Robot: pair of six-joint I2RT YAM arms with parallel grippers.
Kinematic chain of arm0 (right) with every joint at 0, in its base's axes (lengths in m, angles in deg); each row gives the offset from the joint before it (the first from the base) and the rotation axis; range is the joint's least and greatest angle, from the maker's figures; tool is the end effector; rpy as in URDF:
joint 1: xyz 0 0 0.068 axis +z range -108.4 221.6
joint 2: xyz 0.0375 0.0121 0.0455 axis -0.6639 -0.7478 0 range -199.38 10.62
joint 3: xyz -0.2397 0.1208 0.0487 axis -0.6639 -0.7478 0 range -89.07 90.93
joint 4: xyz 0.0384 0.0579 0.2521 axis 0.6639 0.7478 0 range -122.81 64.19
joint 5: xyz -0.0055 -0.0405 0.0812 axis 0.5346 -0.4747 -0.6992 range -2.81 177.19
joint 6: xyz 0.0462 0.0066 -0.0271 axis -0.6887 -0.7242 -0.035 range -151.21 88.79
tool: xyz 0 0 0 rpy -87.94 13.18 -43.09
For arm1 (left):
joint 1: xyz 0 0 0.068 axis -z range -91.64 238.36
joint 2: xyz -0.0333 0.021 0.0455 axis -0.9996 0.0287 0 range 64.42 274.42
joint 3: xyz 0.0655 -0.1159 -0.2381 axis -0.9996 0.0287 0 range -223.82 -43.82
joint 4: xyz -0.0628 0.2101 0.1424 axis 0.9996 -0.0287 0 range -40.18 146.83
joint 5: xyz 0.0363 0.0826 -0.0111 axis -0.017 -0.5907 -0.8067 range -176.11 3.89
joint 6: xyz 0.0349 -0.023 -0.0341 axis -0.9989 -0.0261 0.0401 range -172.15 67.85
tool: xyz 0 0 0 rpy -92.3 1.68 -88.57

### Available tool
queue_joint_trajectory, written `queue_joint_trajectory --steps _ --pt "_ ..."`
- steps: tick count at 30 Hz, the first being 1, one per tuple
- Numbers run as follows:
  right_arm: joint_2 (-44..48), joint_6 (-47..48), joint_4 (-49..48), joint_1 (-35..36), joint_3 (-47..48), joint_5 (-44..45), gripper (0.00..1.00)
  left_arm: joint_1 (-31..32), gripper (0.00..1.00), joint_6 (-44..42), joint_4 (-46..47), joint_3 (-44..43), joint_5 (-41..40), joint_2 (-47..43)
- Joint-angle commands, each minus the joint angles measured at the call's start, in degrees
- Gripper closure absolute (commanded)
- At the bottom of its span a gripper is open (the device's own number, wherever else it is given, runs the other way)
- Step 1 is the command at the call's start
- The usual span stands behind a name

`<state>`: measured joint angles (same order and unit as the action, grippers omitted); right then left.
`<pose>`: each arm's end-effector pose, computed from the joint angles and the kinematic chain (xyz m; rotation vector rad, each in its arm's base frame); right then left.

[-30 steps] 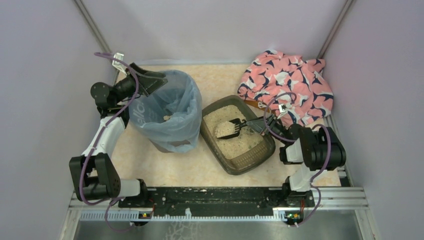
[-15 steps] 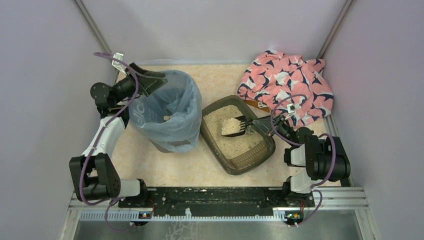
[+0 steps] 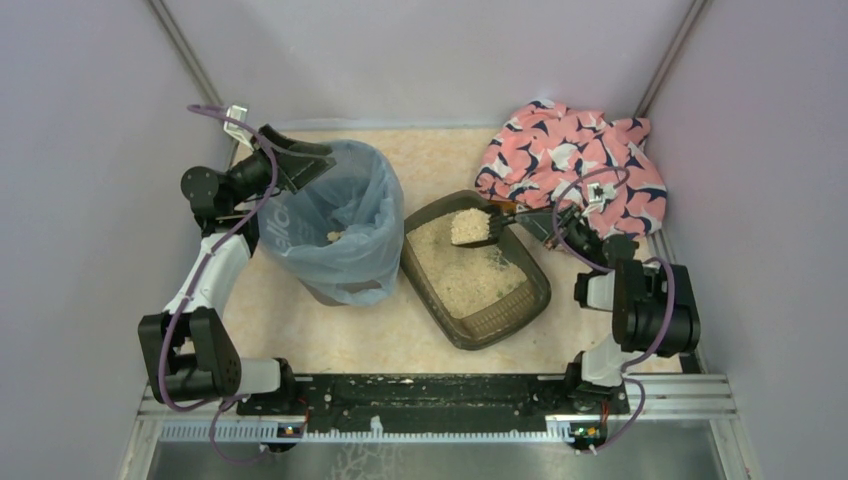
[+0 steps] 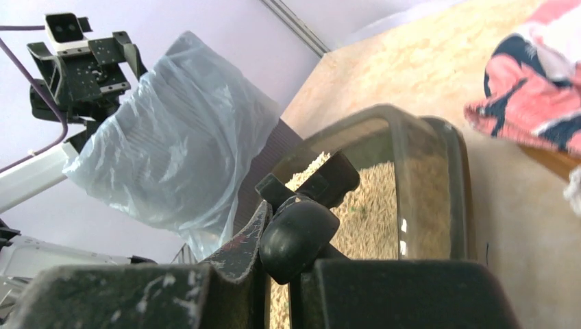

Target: Clean the litter box

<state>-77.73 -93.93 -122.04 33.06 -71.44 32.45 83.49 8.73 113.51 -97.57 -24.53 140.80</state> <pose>0.2413 -0.0068 0.1959 -0.0026 1.5325 1.3606 0.2841 -0.0073 0.3821 0.3798 1.3778 -1.3411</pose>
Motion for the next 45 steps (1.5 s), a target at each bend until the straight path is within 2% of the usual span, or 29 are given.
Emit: queue_joint_trajectory --steps 1,6,10,14,18,26,35,41,45 --pt "-3.3 -2.2 -9.5 0.1 7.0 -1.5 1.0 0.6 0.01 0.8 3.2 -1.2 0.6 -1.1" --pt "-3.7 -1.1 -9.6 -1.4 6.1 -1.7 1.0 0.6 0.01 -0.5 1.8 -1.4 0.6 -1.4" --pt "-4.5 0.6 -9.5 2.5 4.5 -2.4 1.0 0.6 0.01 0.4 2.6 -1.4 0.6 -0.8" --pt "-3.0 1.2 -9.5 0.6 2.5 -2.3 1.0 0.6 0.01 0.8 3.1 -1.3 0.7 -0.9" --pt "-1.4 1.0 -9.6 2.9 3.3 -1.0 1.0 0.6 0.01 1.5 3.7 -1.2 0.7 -0.4" --pt "-2.3 -0.9 -9.6 2.3 8.1 -2.3 1.0 1.1 0.01 0.9 3.1 -1.3 0.5 -0.5" --pt "-11.9 -3.9 -9.6 2.7 19.4 -11.6 1.0 1.8 0.01 0.9 3.2 -1.3 0.7 -0.4" --pt "-14.3 -4.6 -9.6 3.2 21.9 -15.8 1.0 2.0 0.01 0.9 2.9 -1.3 0.6 -0.3" --pt "-14.1 -3.8 -9.6 1.9 18.6 -9.7 1.0 2.0 0.01 1.0 3.3 -1.2 0.7 -0.2"
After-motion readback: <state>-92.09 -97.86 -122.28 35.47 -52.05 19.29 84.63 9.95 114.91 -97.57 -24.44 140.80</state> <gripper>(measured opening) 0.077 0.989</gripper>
